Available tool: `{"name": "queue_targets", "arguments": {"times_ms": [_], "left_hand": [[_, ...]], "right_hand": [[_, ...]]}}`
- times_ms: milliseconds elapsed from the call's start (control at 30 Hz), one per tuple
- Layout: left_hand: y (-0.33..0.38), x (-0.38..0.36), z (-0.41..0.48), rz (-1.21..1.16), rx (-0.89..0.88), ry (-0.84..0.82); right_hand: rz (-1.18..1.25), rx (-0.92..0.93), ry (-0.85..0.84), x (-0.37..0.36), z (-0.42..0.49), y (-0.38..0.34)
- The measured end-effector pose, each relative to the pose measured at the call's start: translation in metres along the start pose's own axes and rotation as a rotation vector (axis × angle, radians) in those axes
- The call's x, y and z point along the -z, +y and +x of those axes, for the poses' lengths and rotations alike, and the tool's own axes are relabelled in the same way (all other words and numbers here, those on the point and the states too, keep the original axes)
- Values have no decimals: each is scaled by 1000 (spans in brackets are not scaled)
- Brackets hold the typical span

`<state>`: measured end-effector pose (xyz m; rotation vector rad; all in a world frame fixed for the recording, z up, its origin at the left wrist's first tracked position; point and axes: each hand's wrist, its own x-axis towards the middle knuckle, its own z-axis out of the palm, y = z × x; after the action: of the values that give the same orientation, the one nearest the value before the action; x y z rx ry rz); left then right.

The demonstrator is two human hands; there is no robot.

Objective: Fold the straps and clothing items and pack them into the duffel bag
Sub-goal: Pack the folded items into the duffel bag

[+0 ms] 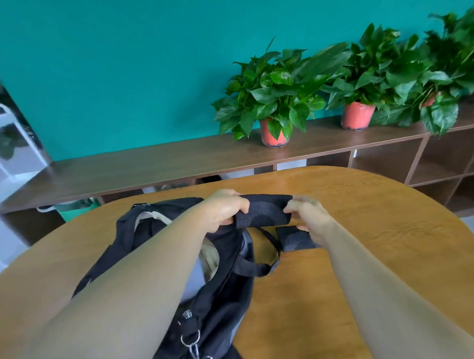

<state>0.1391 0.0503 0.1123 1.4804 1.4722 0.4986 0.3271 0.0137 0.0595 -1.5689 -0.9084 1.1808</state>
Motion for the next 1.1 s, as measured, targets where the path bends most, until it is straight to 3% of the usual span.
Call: {"name": "queue_targets", "arguments": {"times_ms": [233,567,733,1100], "left_hand": [[-43,70,-58,-109,40,98],[-146,111,-87,1,30,473],[-179,100,-79,93,6,515],[-204,95,-58,250,-26,466]], "right_hand": [[-63,104,-165,-67,-43,-19],[-327,110,-64,-173,-60,7],[-526,147,55,-195,-54,26],[-679,178,30,-208,-42,45]]}}
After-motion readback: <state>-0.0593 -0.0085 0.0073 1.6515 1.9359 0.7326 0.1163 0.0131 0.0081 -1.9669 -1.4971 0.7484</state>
